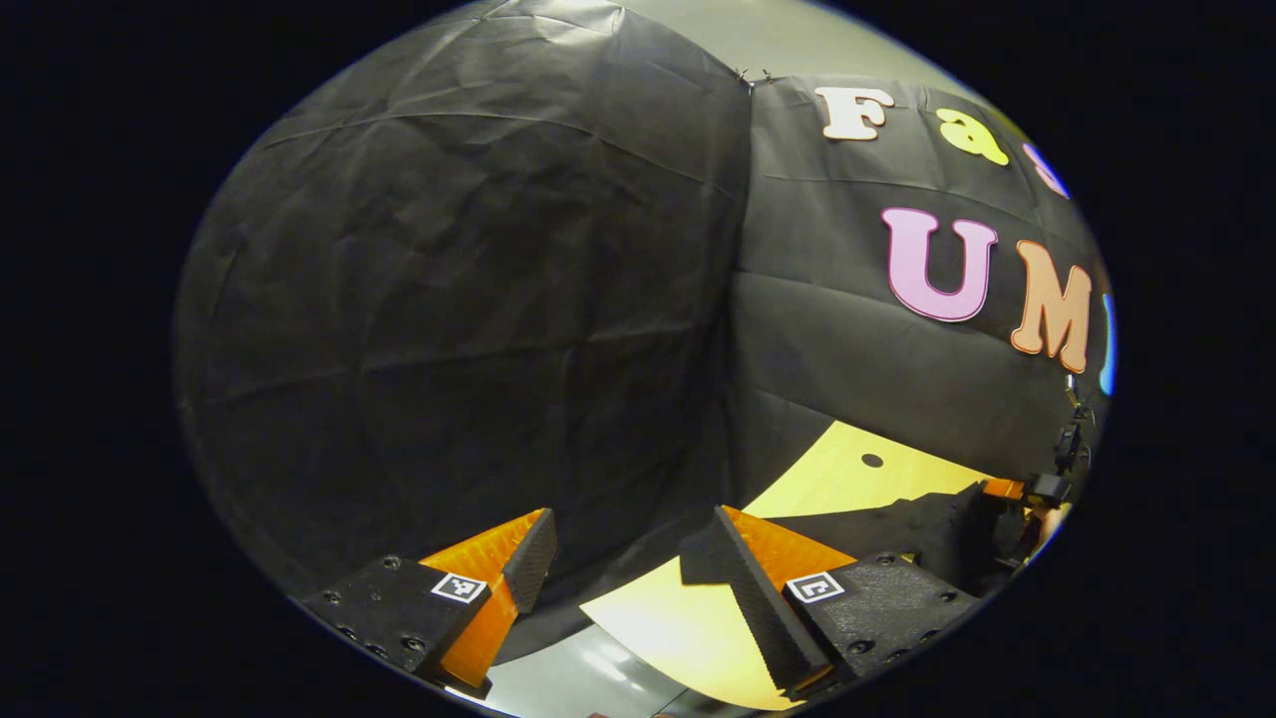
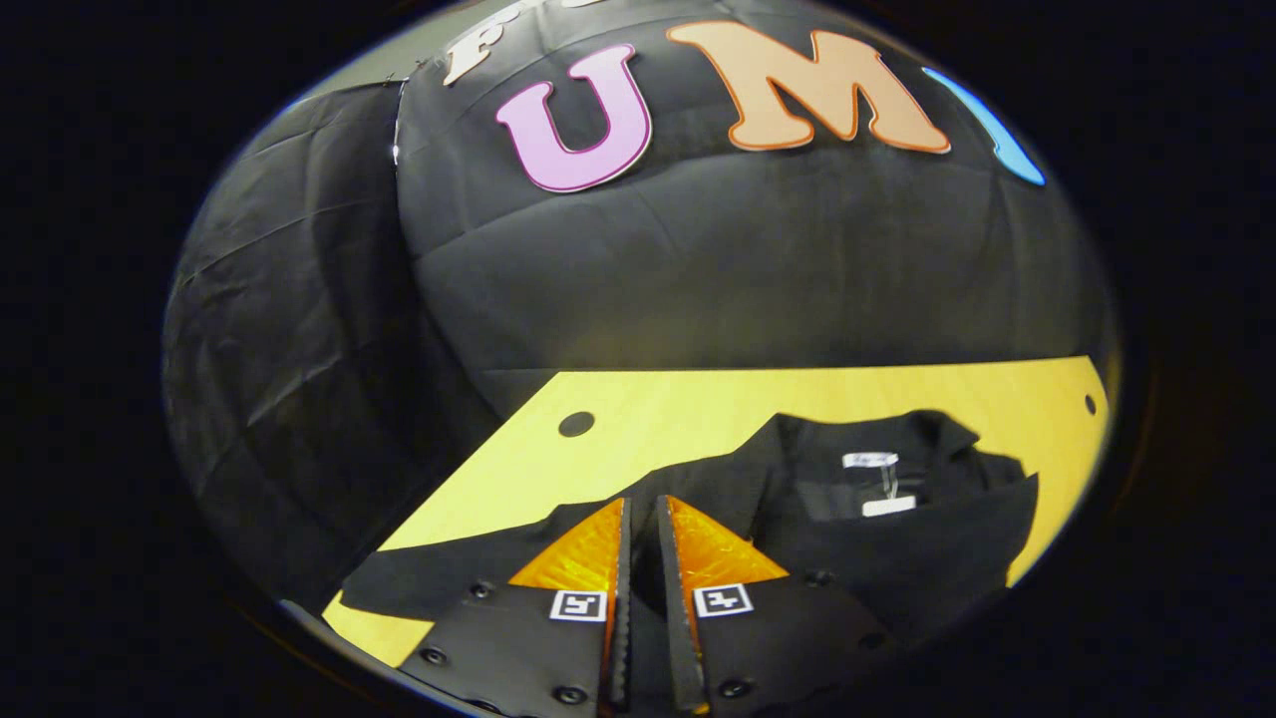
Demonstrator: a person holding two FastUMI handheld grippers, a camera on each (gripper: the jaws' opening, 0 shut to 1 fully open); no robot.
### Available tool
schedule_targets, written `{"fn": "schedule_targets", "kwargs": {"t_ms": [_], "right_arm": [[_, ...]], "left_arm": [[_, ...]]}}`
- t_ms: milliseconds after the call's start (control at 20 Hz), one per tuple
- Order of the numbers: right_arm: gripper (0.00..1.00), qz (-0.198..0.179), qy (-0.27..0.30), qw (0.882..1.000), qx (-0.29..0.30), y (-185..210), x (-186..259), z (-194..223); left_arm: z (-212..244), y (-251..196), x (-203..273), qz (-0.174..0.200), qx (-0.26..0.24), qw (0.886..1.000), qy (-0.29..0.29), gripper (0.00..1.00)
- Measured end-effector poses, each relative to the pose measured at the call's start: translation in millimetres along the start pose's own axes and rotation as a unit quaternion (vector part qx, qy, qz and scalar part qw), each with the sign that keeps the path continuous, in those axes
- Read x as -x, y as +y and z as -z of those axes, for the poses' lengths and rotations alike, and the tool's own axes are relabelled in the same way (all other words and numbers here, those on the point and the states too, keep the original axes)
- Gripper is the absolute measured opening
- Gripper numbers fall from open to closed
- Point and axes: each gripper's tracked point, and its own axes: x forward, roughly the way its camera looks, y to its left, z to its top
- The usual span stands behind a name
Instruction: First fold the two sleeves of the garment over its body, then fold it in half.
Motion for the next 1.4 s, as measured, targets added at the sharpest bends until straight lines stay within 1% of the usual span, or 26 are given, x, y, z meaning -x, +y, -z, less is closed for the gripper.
{"fn": "schedule_targets", "kwargs": {"t_ms": [50,150,250,300,450,500,550,700,750,800,850,900,950,1000,1100,1150,1200,1250,1300,1350,1400], "right_arm": [[0.37,-0.018,0.003,1.000,-0.012,4.0,-1.5,-1.3],[0.62,-0.030,0.003,0.999,-0.023,10.2,5.6,-6.2],[0.86,-0.033,-0.020,0.999,-0.018,12.3,9.0,-14.4],[0.99,-0.038,-0.036,0.999,-0.013,12.9,15.6,-25.8],[0.98,-0.037,-0.073,0.997,-0.004,4.7,59.7,-52.3],[1.00,-0.035,-0.087,0.996,-0.001,0.1,75.4,-61.7],[0.98,-0.031,-0.104,0.994,0.004,-3.9,91.5,-71.7],[0.98,-0.009,-0.156,0.988,0.018,-26.5,151.7,-104.5],[0.98,0.002,-0.175,0.984,0.024,-36.9,174.8,-115.1],[0.94,0.016,-0.197,0.980,0.029,-48.7,198.3,-126.5],[0.98,0.032,-0.221,0.974,0.033,-57.4,222.7,-140.1],[0.94,0.047,-0.243,0.968,0.036,-66.7,247.6,-150.7],[0.94,0.063,-0.264,0.962,0.040,-76.7,272.7,-157.6],[0.97,0.079,-0.284,0.955,0.043,-87.4,294.0,-163.4],[0.99,0.106,-0.314,0.942,0.045,-104.4,335.5,-168.3],[1.00,0.118,-0.323,0.938,0.047,-107.9,353.7,-167.0],[1.00,0.132,-0.327,0.934,0.051,-109.8,371.8,-157.1],[0.97,0.148,-0.326,0.932,0.058,-116.1,387.2,-148.6],[0.97,0.166,-0.323,0.929,0.067,-122.8,399.8,-142.2],[1.00,0.184,-0.320,0.927,0.074,-127.4,409.4,-139.5],[0.97,0.196,-0.318,0.924,0.079,-132.0,418.1,-137.6]], "left_arm": [[2.3,0.8,1.1,-0.002,0.001,1.000,0.001,0.92],[7.9,0.8,2.4,-0.002,0.007,1.000,0.006,0.92],[14.6,-0.7,2.3,0.003,0.016,1.000,0.010,0.92],[18.0,-3.0,1.3,0.006,0.019,1.000,0.012,0.92],[28.5,-16.7,-13.1,0.021,0.019,0.999,0.018,0.92],[31.5,-21.9,-20.3,0.027,0.014,0.999,0.019,0.92],[35.4,-28.2,-30.2,0.032,0.007,0.999,0.022,0.92],[41.3,-61.2,-57.3,0.063,-0.003,0.998,0.024,0.93],[45.9,-74.0,-68.8,0.074,-0.006,0.997,0.025,0.93],[52.4,-84.0,-80.6,0.082,-0.013,0.996,0.029,0.93],[61.2,-93.6,-91.1,0.088,-0.020,0.995,0.036,0.93],[70.8,-104.2,-99.6,0.098,-0.027,0.994,0.046,0.93],[79.2,-113.6,-108.4,0.106,-0.033,0.992,0.052,0.93],[90.2,-118.0,-117.3,0.111,-0.041,0.991,0.058,0.94],[110.4,-127.5,-138.1,0.116,-0.059,0.989,0.074,0.94],[125.8,-128.2,-147.6,0.114,-0.070,0.987,0.091,0.94],[142.5,-124.4,-154.9,0.112,-0.080,0.984,0.113,0.94],[156.5,-124.6,-163.1,0.110,-0.084,0.982,0.128,0.96],[167.7,-125.2,-169.5,0.108,-0.087,0.980,0.141,0.95],[179.4,-124.9,-174.4,0.105,-0.089,0.978,0.154,0.95],[190.1,-124.5,-177.3,0.101,-0.092,0.977,0.166,0.95]]}}
